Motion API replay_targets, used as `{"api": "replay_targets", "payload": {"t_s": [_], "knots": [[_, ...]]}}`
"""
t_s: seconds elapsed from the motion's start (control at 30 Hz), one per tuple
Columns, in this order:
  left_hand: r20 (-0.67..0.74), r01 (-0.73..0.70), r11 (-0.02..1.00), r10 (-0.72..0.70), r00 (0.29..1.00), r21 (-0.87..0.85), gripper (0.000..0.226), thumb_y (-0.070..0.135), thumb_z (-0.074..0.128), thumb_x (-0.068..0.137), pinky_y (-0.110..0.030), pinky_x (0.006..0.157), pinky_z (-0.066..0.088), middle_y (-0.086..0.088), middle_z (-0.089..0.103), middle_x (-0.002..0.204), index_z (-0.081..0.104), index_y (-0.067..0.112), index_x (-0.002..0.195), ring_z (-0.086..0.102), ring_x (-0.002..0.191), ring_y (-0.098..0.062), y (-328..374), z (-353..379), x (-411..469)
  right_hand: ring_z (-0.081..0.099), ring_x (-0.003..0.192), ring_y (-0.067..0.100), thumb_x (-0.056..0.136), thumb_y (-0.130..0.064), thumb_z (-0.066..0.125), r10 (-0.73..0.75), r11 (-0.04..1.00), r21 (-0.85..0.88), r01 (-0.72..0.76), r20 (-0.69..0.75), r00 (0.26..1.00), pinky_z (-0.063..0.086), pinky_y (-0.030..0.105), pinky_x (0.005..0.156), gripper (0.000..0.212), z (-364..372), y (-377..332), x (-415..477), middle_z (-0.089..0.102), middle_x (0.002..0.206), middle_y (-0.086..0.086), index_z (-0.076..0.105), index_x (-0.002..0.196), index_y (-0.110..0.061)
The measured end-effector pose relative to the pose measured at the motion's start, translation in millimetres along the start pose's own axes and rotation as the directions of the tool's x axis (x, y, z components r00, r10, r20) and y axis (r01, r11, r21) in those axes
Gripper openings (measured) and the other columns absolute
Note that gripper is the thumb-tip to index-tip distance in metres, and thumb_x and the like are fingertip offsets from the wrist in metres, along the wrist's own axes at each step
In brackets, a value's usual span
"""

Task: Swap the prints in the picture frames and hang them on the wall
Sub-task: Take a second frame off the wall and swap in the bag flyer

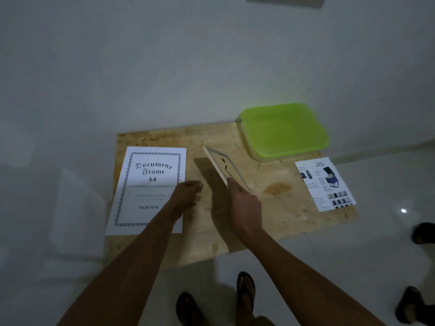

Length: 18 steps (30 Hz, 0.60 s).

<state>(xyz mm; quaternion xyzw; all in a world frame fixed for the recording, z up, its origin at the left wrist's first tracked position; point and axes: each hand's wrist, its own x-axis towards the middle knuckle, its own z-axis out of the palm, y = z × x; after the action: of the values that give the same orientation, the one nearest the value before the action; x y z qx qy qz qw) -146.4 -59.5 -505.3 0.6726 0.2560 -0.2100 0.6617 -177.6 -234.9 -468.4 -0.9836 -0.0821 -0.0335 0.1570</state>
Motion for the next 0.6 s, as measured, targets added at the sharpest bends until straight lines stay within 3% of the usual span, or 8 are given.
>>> {"api": "replay_targets", "payload": {"t_s": [0.07,0.13,0.2,0.23,0.3,0.4,0.5,0.6], "knots": [[0.053,-0.011,1.0,0.01,0.999,0.006,0.043,0.035,0.055,0.1,-0.03,0.079,0.047,-0.007,0.058,0.134,0.053,0.016,0.139,0.06,0.112,-0.025,16.4,6.4,-5.8,0.069,0.082,0.034,0.086,-0.002,0.054,0.082,0.979,0.198,-0.054,-0.138,0.987,0.049,0.036,0.066,0.057,-12.7,1.7,5.9,0.073,0.101,0.011,0.053,0.141,-0.017],[0.078,-0.029,0.999,0.028,0.997,0.015,0.051,0.043,0.049,0.101,-0.036,0.092,0.046,-0.007,0.052,0.142,0.045,0.018,0.145,0.054,0.124,-0.028,33.5,10.2,-9.9,0.065,0.069,0.023,0.085,-0.003,0.052,0.163,0.891,0.453,-0.02,-0.279,0.946,0.043,0.027,0.06,0.05,-28.5,-2.6,11.3,0.072,0.083,0.004,0.062,0.132,-0.016],[0.103,-0.073,0.997,0.076,0.992,-0.032,0.054,0.049,0.044,0.102,-0.044,0.104,0.042,-0.012,0.05,0.147,0.046,0.016,0.144,0.051,0.131,-0.033,54.7,12.5,-12.8,0.063,0.069,0.01,0.088,-0.008,0.05,0.226,0.761,0.646,0.052,-0.339,0.913,0.046,0.025,0.063,0.043,-48.6,-10.7,16.3,0.069,0.084,-0.006,0.067,0.127,-0.016],[0.125,-0.111,0.991,0.12,0.985,-0.079,0.05,0.049,0.04,0.103,-0.044,0.106,0.042,-0.012,0.055,0.142,0.052,0.014,0.138,0.054,0.128,-0.032,66.8,12.9,-14.2,0.067,0.079,0.007,0.09,-0.009,0.051,0.258,0.688,0.722,0.072,-0.337,0.905,0.052,0.028,0.067,0.04,-57.4,-14.4,19.7,0.072,0.093,-0.007,0.067,0.127,-0.016],[0.157,-0.179,0.964,0.211,0.965,-0.195,0.042,0.045,0.035,0.106,-0.038,0.101,0.047,-0.006,0.067,0.127,0.063,0.019,0.123,0.063,0.116,-0.022,93.3,13.9,-20.4,0.07,0.099,0.01,0.094,-0.009,0.053,0.296,0.587,0.803,0.099,-0.327,0.897,0.059,0.038,0.082,0.037,-73.6,-19.4,26.5,0.074,0.108,-0.005,0.067,0.128,-0.016],[0.162,-0.241,0.934,0.289,0.943,-0.263,0.041,0.043,0.038,0.106,-0.037,0.102,0.048,-0.003,0.07,0.123,0.063,0.019,0.127,0.066,0.113,-0.02,128.2,15.2,-25.6,0.069,0.108,0.014,0.095,-0.008,0.055,0.282,0.53,0.832,0.164,-0.356,0.891,0.059,0.04,0.089,0.036,-93.3,-23.5,35.0,0.074,0.114,-0.002,0.067,0.129,-0.014],[0.076,-0.282,0.92,0.313,0.947,-0.271,0.03,0.03,0.047,0.105,-0.03,0.081,0.057,-0.007,0.074,0.112,0.069,0.014,0.117,0.072,0.094,-0.017,151.5,12.8,-35.5,0.07,0.087,0.02,0.093,0.002,0.057,0.295,0.468,0.858,0.212,-0.378,0.878,0.058,0.037,0.075,0.034,-113.6,-24.3,43.6,0.074,0.094,-0.001,0.073,0.109,-0.022],[0.04,-0.307,0.9,0.335,0.942,-0.309,0.025,0.023,0.05,0.103,-0.03,0.072,0.058,-0.011,0.074,0.109,0.069,0.01,0.113,0.072,0.086,-0.017,164.9,8.7,-40.8,0.068,0.076,0.023,0.088,0.008,0.057,0.322,0.417,0.881,0.225,-0.374,0.87,0.056,0.039,0.067,0.034,-130.2,-21.1,51.6,0.072,0.082,0.002,0.074,0.094,-0.021]]}}
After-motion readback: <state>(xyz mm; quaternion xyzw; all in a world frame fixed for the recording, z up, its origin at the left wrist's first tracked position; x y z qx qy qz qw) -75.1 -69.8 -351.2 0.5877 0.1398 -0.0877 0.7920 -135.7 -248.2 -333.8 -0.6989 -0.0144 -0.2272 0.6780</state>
